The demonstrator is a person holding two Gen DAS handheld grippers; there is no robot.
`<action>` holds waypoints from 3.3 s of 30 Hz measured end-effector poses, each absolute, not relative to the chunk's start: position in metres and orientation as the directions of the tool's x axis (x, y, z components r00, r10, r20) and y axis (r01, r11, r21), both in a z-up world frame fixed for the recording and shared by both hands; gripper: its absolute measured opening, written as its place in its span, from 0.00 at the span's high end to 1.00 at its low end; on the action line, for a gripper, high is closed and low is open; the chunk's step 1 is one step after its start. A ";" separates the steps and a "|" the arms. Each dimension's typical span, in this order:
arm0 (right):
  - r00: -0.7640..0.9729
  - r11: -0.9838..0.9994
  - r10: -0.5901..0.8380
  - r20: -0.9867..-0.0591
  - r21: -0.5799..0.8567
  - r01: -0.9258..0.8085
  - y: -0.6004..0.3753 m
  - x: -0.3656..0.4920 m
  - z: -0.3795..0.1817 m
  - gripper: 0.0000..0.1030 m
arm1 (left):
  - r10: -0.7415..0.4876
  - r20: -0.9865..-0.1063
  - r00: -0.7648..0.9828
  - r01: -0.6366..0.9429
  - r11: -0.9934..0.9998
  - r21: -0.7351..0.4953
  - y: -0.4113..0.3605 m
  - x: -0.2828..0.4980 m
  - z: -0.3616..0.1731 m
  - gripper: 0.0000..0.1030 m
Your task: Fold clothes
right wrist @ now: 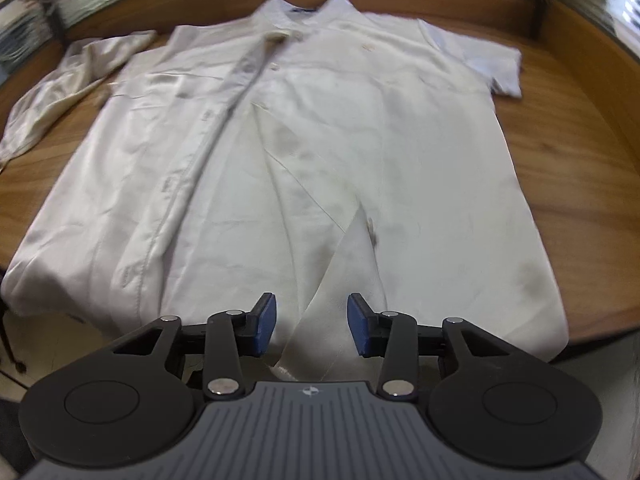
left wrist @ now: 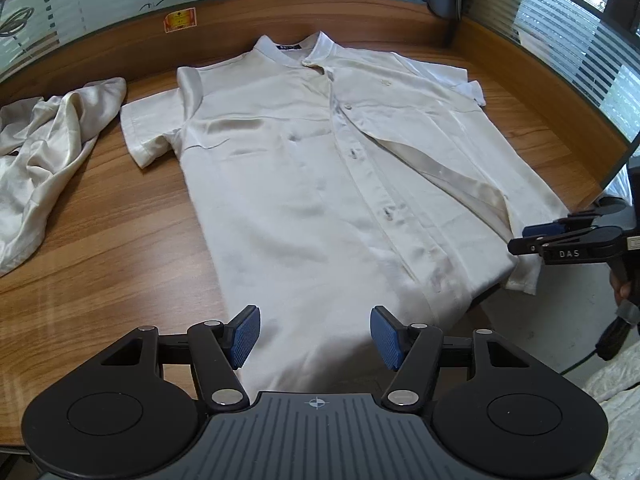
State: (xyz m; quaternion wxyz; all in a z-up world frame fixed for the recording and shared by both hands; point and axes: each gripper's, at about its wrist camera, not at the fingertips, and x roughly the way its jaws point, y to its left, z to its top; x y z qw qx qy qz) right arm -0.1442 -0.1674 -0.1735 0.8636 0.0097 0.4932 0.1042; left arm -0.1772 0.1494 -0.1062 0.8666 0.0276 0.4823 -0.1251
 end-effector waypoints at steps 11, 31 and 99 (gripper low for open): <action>0.522 0.977 0.207 -0.828 0.207 -0.059 -0.173 -0.163 -0.147 0.97 | -0.219 -0.851 0.478 0.279 0.956 -0.089 0.188 -0.161 -0.109 0.37; 0.502 0.959 0.200 -0.842 0.063 -0.277 -0.030 -0.170 -0.131 0.65 | -0.321 -0.841 0.435 0.539 0.842 -0.043 0.245 -0.117 -0.116 0.37; 0.475 0.950 -0.313 -0.822 -0.281 0.139 -0.085 -0.188 -0.177 0.49 | -0.391 -0.879 0.271 0.822 0.570 0.000 0.200 -0.098 -0.179 0.36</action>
